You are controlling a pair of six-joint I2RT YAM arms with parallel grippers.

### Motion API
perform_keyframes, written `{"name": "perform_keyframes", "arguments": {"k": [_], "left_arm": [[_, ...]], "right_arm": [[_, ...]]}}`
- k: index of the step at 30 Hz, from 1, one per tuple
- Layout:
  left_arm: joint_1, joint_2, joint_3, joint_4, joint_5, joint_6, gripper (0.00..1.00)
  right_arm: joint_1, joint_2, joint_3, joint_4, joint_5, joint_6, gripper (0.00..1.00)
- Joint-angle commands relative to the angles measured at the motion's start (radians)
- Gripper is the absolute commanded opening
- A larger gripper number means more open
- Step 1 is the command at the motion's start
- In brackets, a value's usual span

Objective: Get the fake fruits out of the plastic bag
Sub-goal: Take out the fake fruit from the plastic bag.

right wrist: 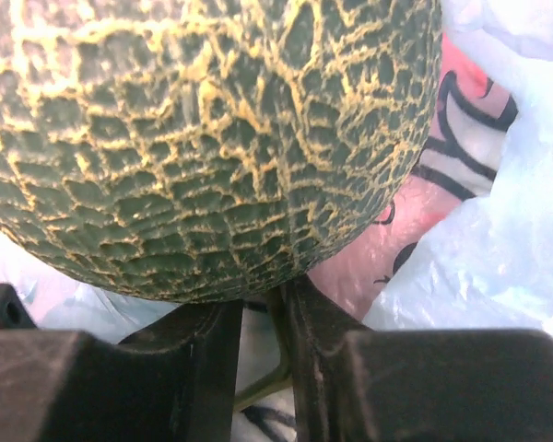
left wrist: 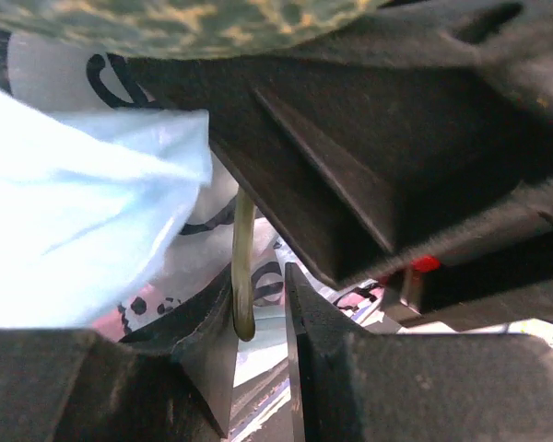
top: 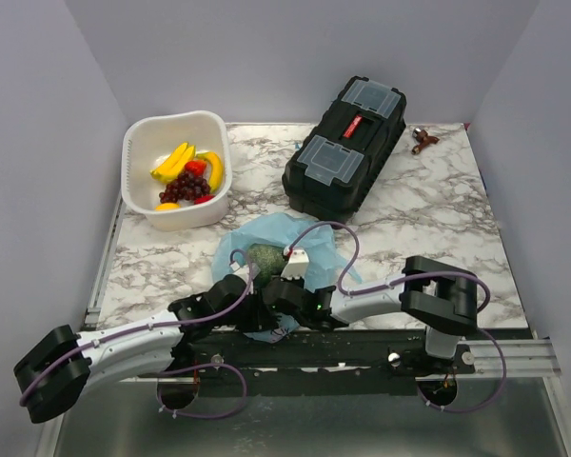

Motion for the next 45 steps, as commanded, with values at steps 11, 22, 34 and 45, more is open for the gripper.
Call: {"name": "perform_keyframes", "arguments": {"k": [11,22,34,45], "left_arm": [[-0.004,-0.228,0.012,-0.163,-0.073,-0.012,0.24],[-0.004,-0.29,0.036,-0.215,-0.115,-0.017,0.24],[-0.003,-0.434,0.171,-0.337,-0.268,0.051,0.44],[-0.003,-0.55,0.227,-0.27,-0.167,0.048,0.73]], "right_arm": [[0.006,-0.06,-0.028,-0.092,0.13,-0.184,0.01],[-0.01,-0.293,-0.048,0.036,-0.086,-0.224,0.01],[-0.033,-0.545,-0.098,0.072,-0.262,-0.065,0.01],[-0.061,-0.626,-0.221,0.156,-0.234,0.055,0.01]]}}
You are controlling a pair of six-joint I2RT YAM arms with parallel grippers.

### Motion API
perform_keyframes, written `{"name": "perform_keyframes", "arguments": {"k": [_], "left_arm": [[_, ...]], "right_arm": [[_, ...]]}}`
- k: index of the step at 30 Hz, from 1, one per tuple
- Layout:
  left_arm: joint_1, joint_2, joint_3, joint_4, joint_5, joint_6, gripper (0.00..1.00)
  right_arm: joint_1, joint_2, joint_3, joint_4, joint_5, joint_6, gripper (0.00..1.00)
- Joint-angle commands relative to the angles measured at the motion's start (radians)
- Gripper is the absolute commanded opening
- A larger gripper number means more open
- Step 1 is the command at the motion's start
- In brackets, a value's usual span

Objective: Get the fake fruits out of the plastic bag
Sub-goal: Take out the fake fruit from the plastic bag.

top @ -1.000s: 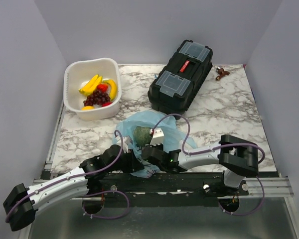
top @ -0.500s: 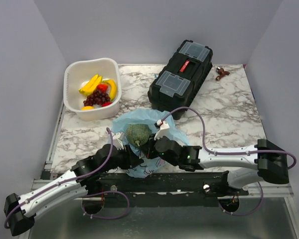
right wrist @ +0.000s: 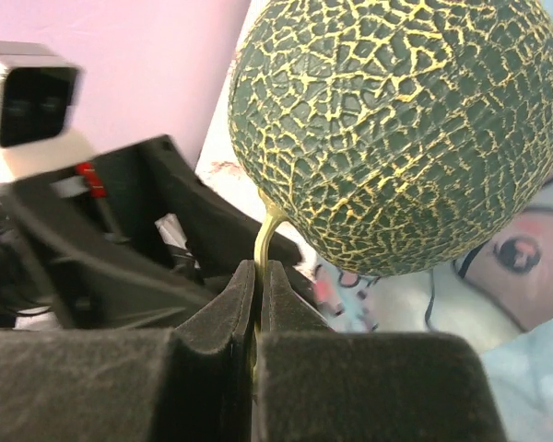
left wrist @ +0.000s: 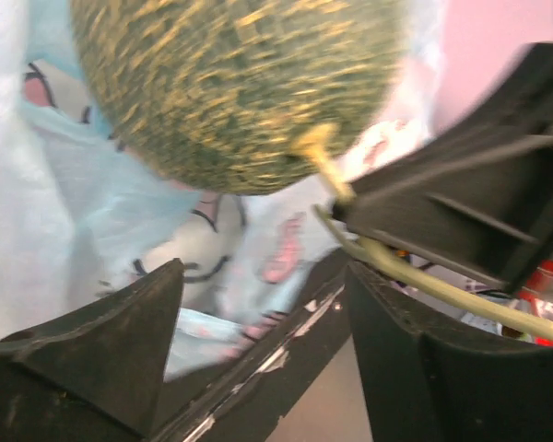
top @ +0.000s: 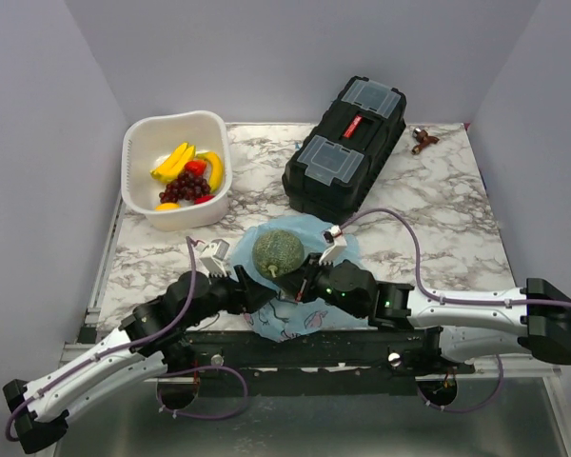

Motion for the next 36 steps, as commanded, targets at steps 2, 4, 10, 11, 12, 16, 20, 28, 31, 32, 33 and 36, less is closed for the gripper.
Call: {"name": "perform_keyframes", "arguments": {"k": [2,4,10,11,12,16,20,28,31,32,33,36], "left_arm": [[-0.001,-0.138,-0.007,0.138,0.134,-0.019,0.78],[-0.002,-0.151,-0.028,0.203,0.18,0.011,0.8],[-0.004,0.0,0.057,0.201,0.216,0.162,0.82],[-0.005,0.045,0.09,0.174,0.21,0.189,0.82],[-0.011,0.083,0.135,0.142,0.194,0.221,0.82],[-0.052,0.229,0.28,-0.021,-0.026,0.317,0.7],[-0.074,0.315,0.356,-0.09,-0.098,0.373,0.55],[-0.105,0.343,0.307,0.072,0.007,0.38,0.51],[-0.107,0.376,0.313,0.089,0.006,0.397,0.46],[-0.107,0.385,0.321,0.082,0.0,0.393,0.44],[-0.108,0.395,0.332,0.075,-0.003,0.386,0.42],[-0.108,0.414,0.347,0.081,-0.01,0.381,0.37]], "right_arm": [[-0.02,-0.05,-0.064,0.064,0.037,0.163,0.01],[-0.026,-0.066,-0.083,0.062,0.07,0.245,0.01],[-0.031,-0.068,-0.07,-0.02,0.156,0.533,0.01],[-0.031,-0.061,-0.052,-0.029,0.162,0.556,0.01],[-0.031,-0.054,-0.036,-0.039,0.173,0.575,0.01],[-0.033,-0.026,0.008,-0.088,0.214,0.667,0.01],[-0.033,-0.031,0.005,-0.099,0.242,0.768,0.01],[-0.037,-0.045,-0.026,-0.058,0.243,0.863,0.01],[-0.038,-0.042,-0.038,-0.03,0.244,0.857,0.01],[-0.037,-0.039,-0.041,-0.03,0.238,0.87,0.01],[-0.038,-0.038,-0.048,-0.024,0.225,0.887,0.01],[-0.038,-0.025,-0.068,0.032,0.191,0.903,0.01]]}}
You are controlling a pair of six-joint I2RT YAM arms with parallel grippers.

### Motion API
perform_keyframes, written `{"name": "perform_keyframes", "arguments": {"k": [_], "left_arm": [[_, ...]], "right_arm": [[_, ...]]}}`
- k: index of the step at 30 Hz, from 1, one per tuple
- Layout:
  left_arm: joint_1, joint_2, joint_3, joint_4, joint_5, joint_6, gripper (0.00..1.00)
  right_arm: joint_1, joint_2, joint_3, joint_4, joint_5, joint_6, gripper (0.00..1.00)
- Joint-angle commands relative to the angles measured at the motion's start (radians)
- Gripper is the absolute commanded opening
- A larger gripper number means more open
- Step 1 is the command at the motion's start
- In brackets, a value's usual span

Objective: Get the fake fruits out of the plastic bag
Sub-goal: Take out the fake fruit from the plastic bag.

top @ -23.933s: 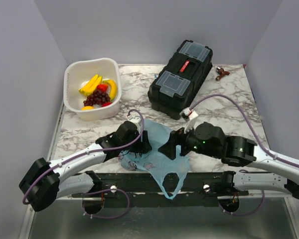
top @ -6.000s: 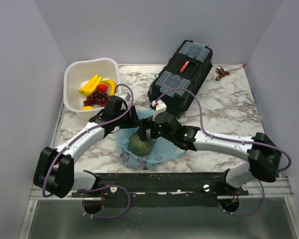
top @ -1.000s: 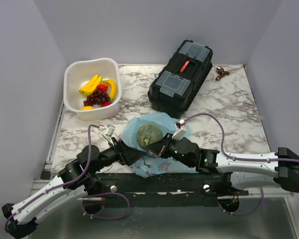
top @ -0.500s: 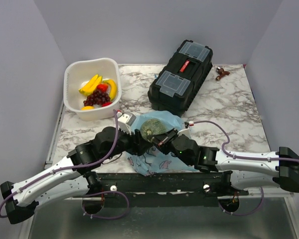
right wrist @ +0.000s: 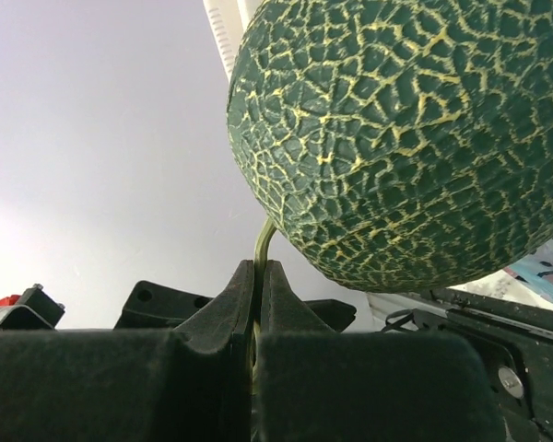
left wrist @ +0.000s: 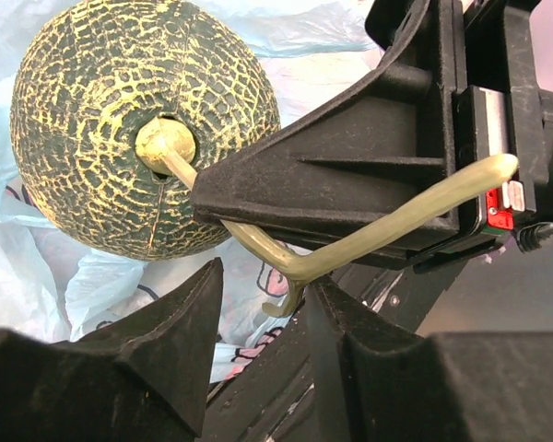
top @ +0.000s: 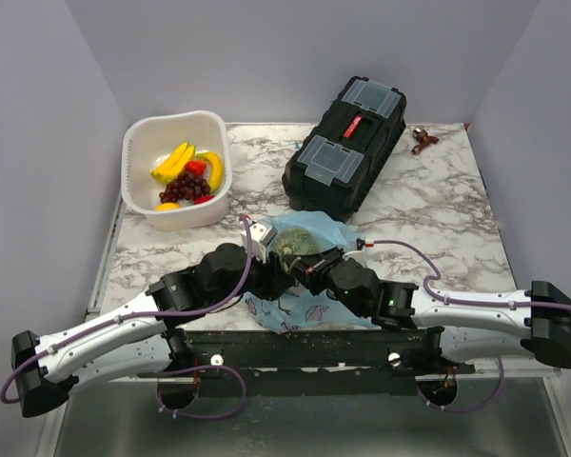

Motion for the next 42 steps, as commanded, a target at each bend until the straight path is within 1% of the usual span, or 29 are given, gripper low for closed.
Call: {"name": "perform_keyframes", "arguments": {"k": [1,4,5,6,8,9,10,11,14,16,17,20,21,23,24,27,29,31,33,36,38,40,42], "left_arm": [[-0.006,0.03,0.037,0.037,0.003,0.018,0.33],[-0.006,0.062,0.058,0.023,0.004,0.028,0.09],[-0.007,0.068,0.07,0.005,0.004,0.017,0.04],[-0.007,0.069,0.078,-0.001,0.01,0.012,0.0],[-0.007,0.058,0.077,0.008,0.026,0.018,0.0],[-0.007,0.048,0.074,0.015,0.023,0.025,0.0],[-0.007,0.035,0.068,0.019,0.009,0.032,0.0],[-0.005,0.024,0.069,0.013,-0.009,0.031,0.0],[-0.005,-0.013,0.092,-0.063,-0.055,-0.029,0.0],[-0.005,-0.036,0.086,-0.082,-0.031,-0.043,0.0],[-0.005,-0.048,0.075,-0.085,-0.021,-0.048,0.0],[-0.003,-0.066,0.047,-0.118,-0.05,-0.097,0.0],[-0.001,-0.067,0.046,-0.138,-0.06,-0.119,0.0],[0.001,-0.067,0.048,-0.161,-0.055,-0.137,0.0],[0.001,-0.07,0.049,-0.165,-0.049,-0.139,0.0],[0.003,-0.093,0.05,-0.174,-0.072,-0.143,0.0],[0.008,-0.106,0.068,-0.187,-0.092,-0.151,0.0],[0.018,-0.11,0.11,-0.211,-0.096,-0.149,0.0],[0.034,-0.098,0.169,-0.255,-0.096,-0.134,0.0],[0.082,-0.055,0.268,-0.324,-0.099,-0.088,0.0],[0.144,-0.015,0.327,-0.374,-0.082,-0.068,0.0],[0.219,0.026,0.389,-0.441,-0.041,-0.061,0.0],[0.269,0.043,0.424,-0.484,-0.025,-0.056,0.0]], "right_arm": [[-0.005,0.009,-0.034,0.087,-0.014,0.048,0.01],[-0.006,0.014,-0.038,0.088,-0.007,0.043,0.01],[-0.007,0.013,-0.043,0.091,-0.011,0.053,0.01],[-0.004,0.009,-0.05,0.099,-0.014,0.055,0.01],[-0.006,-0.001,-0.061,0.102,-0.007,0.042,0.01],[-0.006,-0.009,-0.066,0.103,0.001,0.023,0.02],[-0.006,-0.019,-0.075,0.104,0.015,-0.004,0.08],[-0.006,-0.034,-0.085,0.102,0.023,-0.026,0.18],[-0.006,-0.092,-0.143,0.093,0.023,-0.062,0.62],[-0.006,-0.145,-0.192,0.087,0.01,-0.111,0.8],[-0.005,-0.172,-0.217,0.084,0.002,-0.149,0.87],[-0.006,-0.273,-0.268,0.044,-0.039,-0.305,0.98],[-0.006,-0.307,-0.281,0.011,-0.065,-0.327,1.0],[-0.006,-0.4,-0.301,-0.025,-0.115,-0.436,1.0],[-0.006,-0.436,-0.3,-0.072,-0.132,-0.488,1.0],[-0.006,-0.544,-0.274,-0.287,-0.141,-0.59,1.0],[-0.005,-0.59,-0.248,-0.434,-0.135,-0.597,1.0],[-0.007,-0.627,-0.234,-0.526,-0.139,-0.583,1.0],[-0.006,-0.665,-0.241,-0.534,-0.153,-0.576,1.0],[-0.006,-0.705,-0.273,-0.451,-0.17,-0.627,1.0],[-0.006,-0.701,-0.272,-0.427,-0.156,-0.632,1.0],[-0.007,-0.675,-0.249,-0.408,-0.157,-0.648,1.0],[-0.006,-0.636,-0.218,-0.408,-0.164,-0.666,1.0]]}}
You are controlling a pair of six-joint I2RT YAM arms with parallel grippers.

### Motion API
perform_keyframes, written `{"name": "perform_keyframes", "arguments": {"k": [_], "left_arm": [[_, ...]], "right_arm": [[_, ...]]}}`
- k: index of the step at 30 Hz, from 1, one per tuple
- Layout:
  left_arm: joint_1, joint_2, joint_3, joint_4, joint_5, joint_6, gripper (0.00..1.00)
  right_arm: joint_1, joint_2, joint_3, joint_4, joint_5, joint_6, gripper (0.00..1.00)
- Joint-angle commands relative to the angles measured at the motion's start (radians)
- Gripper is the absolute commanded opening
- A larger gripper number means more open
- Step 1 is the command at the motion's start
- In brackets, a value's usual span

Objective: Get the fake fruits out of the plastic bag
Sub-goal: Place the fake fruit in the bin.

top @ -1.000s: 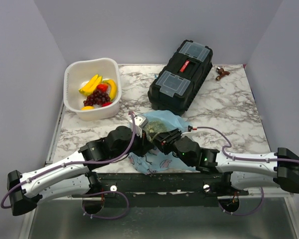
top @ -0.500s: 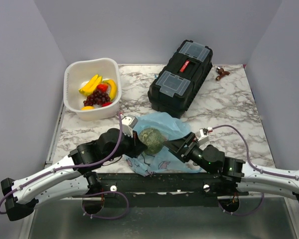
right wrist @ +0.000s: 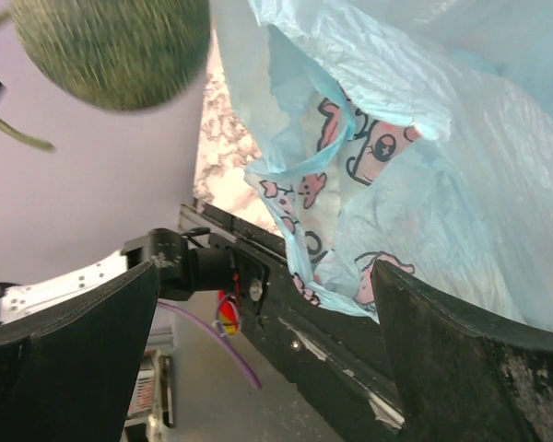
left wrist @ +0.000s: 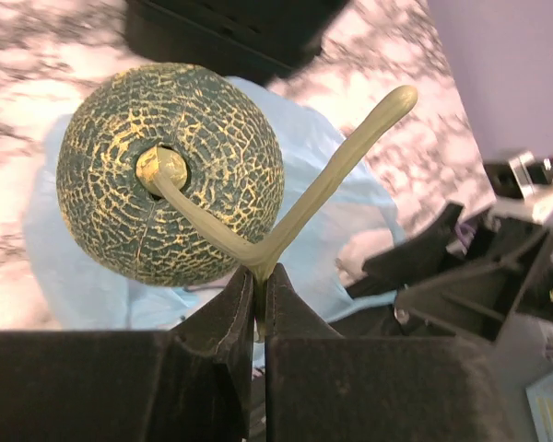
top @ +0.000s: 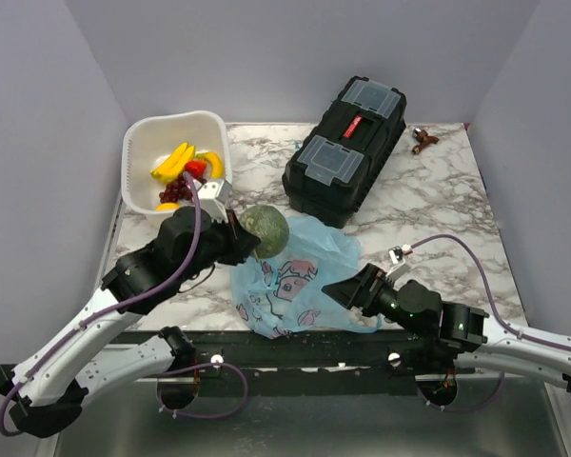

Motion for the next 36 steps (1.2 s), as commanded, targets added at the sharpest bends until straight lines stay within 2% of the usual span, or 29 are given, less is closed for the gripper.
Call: {"name": "perform_keyframes", "arguments": {"k": [1,5,10,16,20,23,27,32,36], "left_arm": [[0.123,0.044,0.086,-0.144,0.033,0.046,0.0],[0.229,0.018,0.083,-0.119,0.047,0.074,0.0],[0.416,0.08,0.203,-0.127,0.076,0.09,0.0],[0.654,0.179,0.216,0.039,0.19,-0.044,0.0],[0.722,0.289,0.254,0.14,0.082,-0.06,0.0],[0.799,0.388,0.303,0.193,0.097,-0.074,0.0],[0.898,0.5,0.347,0.219,0.2,-0.124,0.0],[0.978,0.61,0.319,0.275,0.276,-0.189,0.0],[1.043,0.73,0.333,0.269,0.433,-0.247,0.0]], "right_arm": [[0.004,0.072,0.06,-0.001,-0.02,-0.07,1.0],[0.003,0.115,0.099,-0.052,-0.024,-0.098,1.0],[0.004,0.066,0.071,-0.062,-0.025,-0.085,1.0],[0.004,-0.018,0.045,-0.09,0.004,-0.082,1.0],[0.003,-0.073,0.03,-0.115,0.008,-0.06,1.0],[0.004,-0.112,0.033,-0.156,0.009,-0.05,1.0],[0.003,-0.155,0.067,-0.25,0.034,-0.052,1.0],[0.004,-0.199,0.133,-0.362,0.098,-0.079,1.0],[0.003,-0.215,0.167,-0.401,0.132,-0.102,1.0]]}}
